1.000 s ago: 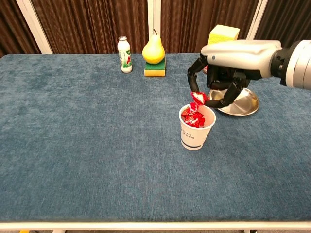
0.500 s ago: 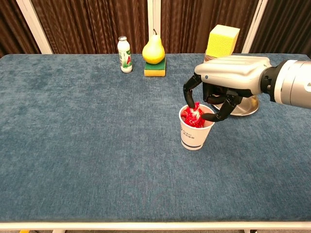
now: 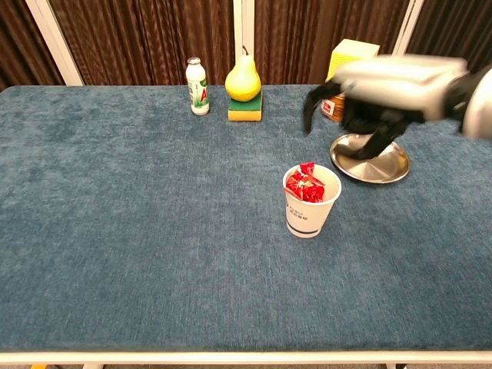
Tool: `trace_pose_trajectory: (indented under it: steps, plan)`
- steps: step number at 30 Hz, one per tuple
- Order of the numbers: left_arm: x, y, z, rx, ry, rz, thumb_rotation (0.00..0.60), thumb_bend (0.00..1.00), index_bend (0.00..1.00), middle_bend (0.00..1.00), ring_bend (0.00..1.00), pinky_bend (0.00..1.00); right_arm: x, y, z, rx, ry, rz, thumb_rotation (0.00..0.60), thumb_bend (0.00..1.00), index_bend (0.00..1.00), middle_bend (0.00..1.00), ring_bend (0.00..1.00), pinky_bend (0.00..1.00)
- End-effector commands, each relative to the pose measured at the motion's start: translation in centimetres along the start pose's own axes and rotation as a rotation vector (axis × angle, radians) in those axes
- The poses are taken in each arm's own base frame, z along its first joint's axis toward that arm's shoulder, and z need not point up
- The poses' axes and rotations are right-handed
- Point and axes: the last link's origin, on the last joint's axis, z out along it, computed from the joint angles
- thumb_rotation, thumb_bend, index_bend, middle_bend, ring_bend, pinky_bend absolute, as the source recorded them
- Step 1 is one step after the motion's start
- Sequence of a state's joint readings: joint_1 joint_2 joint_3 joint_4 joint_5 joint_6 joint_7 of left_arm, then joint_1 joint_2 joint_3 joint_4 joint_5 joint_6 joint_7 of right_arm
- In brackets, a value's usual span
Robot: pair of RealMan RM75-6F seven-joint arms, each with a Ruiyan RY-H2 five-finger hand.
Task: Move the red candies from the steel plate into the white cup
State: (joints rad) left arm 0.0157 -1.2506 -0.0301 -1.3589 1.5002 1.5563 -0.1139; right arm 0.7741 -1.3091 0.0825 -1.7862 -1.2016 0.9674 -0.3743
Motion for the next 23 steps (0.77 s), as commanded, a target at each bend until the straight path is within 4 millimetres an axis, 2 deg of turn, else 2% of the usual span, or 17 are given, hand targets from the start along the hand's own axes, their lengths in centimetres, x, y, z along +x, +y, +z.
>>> trace_pose_trajectory:
  steps: [1,3,5,7,10,12,14,17,23]
  plan:
    - [0.0,0.1,0.1,-0.002,0.003,-0.002,0.600,0.10,0.23,0.16,0.18,0.16,1.6,3.7,-3.5,-0.137,0.110,0.030,0.600,0.34,0.35,0.85,0.85,1.00]
    - [0.0,0.2,0.2,-0.004,0.002,-0.004,0.600,0.10,0.23,0.16,0.18,0.16,1.7,5.7,-5.8,-0.217,0.155,0.044,0.600,0.34,0.35,0.74,0.73,0.97]
    - [0.0,0.3,0.4,-0.009,0.001,-0.004,0.600,0.10,0.23,0.16,0.18,0.16,1.4,7.5,-8.2,-0.288,0.193,0.053,0.600,0.34,0.33,0.61,0.57,0.83]
    - [0.1,0.5,0.6,-0.014,0.003,-0.006,0.600,0.10,0.23,0.16,0.18,0.16,0.9,8.7,-10.3,-0.330,0.214,0.061,0.600,0.35,0.25,0.42,0.35,0.52]
    - [0.1,0.7,0.9,-0.019,0.002,-0.001,0.600,0.10,0.23,0.16,0.18,0.16,-0.1,10.2,-13.6,-0.380,0.228,0.069,0.600,0.36,0.10,0.20,0.07,0.21]
    - [0.0,0.8,1.0,-0.018,0.001,-0.002,0.600,0.09,0.23,0.16,0.18,0.16,-1.0,10.5,-15.6,-0.387,0.225,0.088,0.600,0.36,0.03,0.09,0.01,0.08]
    - [0.1,1.0,1.1,-0.020,0.001,0.002,0.600,0.10,0.23,0.16,0.18,0.16,-1.7,10.3,-17.3,-0.387,0.231,0.107,0.600,0.36,0.00,0.02,0.00,0.01]
    - [0.2,1.3,1.3,-0.027,0.012,0.006,0.600,0.10,0.23,0.16,0.18,0.16,-2.2,9.7,-19.3,-0.393,0.254,0.148,0.600,0.36,0.00,0.00,0.00,0.00]
    - [0.2,1.7,1.4,-0.034,0.014,0.007,0.600,0.09,0.23,0.16,0.18,0.16,-3.1,8.6,-21.4,-0.399,0.282,0.175,0.600,0.36,0.00,0.00,0.00,0.00]
